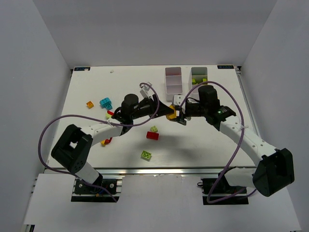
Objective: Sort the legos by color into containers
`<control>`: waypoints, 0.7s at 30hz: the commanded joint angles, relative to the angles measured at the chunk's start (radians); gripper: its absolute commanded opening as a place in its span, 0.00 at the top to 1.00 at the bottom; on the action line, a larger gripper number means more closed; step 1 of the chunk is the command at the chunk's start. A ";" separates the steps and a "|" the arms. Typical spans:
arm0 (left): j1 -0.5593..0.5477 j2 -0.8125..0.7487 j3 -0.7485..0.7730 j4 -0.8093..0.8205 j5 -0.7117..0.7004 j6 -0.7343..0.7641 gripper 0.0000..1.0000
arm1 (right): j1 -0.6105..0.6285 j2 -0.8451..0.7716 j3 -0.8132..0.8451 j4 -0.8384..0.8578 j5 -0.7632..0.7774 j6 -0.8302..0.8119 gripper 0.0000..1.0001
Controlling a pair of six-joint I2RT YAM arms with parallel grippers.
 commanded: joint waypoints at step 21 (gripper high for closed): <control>0.016 0.060 0.169 -0.103 0.056 0.146 0.88 | 0.007 -0.032 -0.041 0.060 0.027 -0.002 0.51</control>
